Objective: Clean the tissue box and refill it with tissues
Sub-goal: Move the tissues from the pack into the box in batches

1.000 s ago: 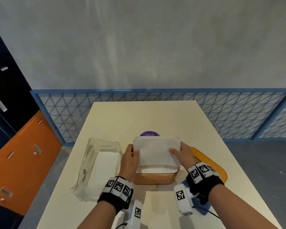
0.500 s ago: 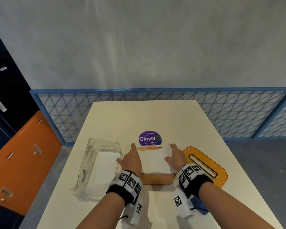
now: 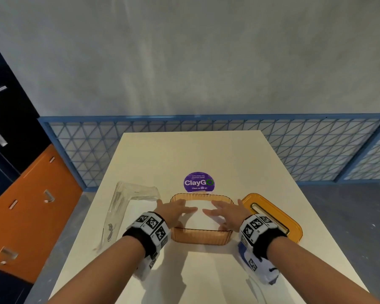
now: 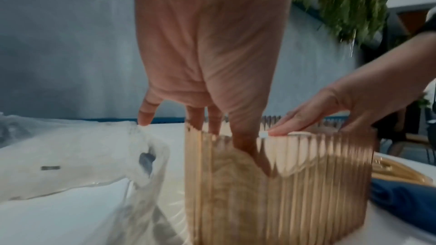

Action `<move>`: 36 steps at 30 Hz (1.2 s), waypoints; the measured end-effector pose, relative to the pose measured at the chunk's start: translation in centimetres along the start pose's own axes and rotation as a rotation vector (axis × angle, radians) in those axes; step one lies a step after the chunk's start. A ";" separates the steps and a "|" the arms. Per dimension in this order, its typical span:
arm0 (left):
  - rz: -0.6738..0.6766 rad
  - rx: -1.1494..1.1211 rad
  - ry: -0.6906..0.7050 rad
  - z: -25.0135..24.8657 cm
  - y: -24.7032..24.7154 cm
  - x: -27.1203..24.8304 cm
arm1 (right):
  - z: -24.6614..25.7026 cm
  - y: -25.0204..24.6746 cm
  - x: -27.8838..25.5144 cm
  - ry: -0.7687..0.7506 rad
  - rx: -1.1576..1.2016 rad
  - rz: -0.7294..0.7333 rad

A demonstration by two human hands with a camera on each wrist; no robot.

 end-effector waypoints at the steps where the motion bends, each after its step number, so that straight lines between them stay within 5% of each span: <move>1: 0.012 0.014 -0.003 0.2 0.2 0.1 | -0.2 0.2 0.2 0.003 -0.007 0.027; 12: -0.142 0.209 0.023 -0.9 0.1 0.3 | -0.7 0.8 0.2 0.012 -0.013 0.098; 16: -0.400 -0.298 -0.055 1.4 -2.6 -1.2 | -1.4 -2.5 -0.9 0.063 0.075 -0.165; 19: -0.650 -0.595 -0.325 7.6 -2.3 -2.7 | -3.6 -4.8 -2.7 0.141 0.213 -0.451; 22: -0.360 -0.593 -0.605 11.7 2.2 -1.9 | -5.7 -3.4 -2.7 0.243 0.405 -0.412; 25: -0.131 -0.479 -0.704 12.4 5.4 -1.4 | -6.0 -1.5 -1.6 0.267 0.578 -0.317; 29: -0.091 -0.309 -0.723 11.7 7.6 -1.1 | -5.8 -0.6 -1.1 0.273 0.605 -0.286; 36: -0.052 -0.353 -0.776 10.9 8.2 -1.1 | -5.5 -0.9 -1.3 0.291 0.536 -0.289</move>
Point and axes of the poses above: each hand's wrist, its own x-axis towards the middle knuckle, its own y-axis out of the palm, z = x × y, the point moved 9 cm from there along x, towards the middle knuckle, and after that the axes turned 6 degrees about -y, right-handed, at the moved point
